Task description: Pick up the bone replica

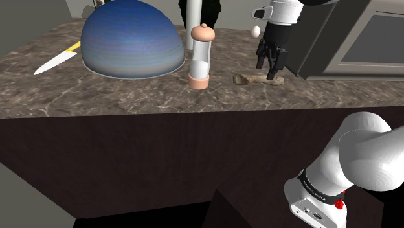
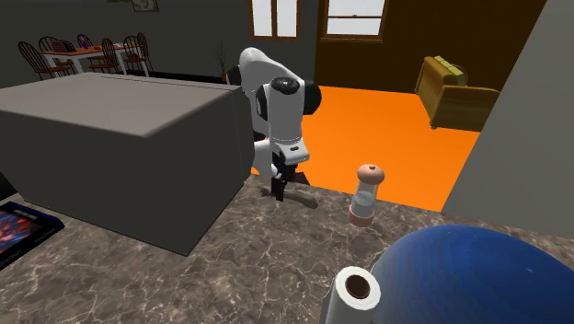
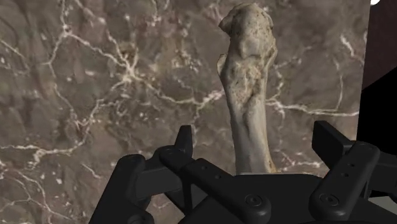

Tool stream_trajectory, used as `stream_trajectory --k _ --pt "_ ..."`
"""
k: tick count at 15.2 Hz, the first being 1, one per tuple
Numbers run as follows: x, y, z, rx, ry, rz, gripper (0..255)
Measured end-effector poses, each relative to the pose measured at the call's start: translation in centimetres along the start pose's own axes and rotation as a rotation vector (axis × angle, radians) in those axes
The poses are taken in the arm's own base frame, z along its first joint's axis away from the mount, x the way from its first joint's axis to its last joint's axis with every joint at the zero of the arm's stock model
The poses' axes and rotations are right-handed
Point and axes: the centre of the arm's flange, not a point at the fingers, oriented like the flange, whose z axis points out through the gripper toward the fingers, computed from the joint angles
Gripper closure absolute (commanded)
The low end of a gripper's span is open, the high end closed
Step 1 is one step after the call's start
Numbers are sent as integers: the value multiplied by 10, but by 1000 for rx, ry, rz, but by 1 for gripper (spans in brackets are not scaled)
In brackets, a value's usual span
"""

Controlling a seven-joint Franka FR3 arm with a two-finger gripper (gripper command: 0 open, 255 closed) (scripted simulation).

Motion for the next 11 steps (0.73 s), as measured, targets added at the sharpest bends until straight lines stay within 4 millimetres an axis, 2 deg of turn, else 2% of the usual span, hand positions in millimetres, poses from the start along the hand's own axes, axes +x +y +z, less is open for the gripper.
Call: stream_trajectory --k 4,5,11 --pt "0 2 22 1 -1 -5 0" --pt "1 2 23 1 -1 -5 255" --pt "1 3 24 0 -1 -6 255"
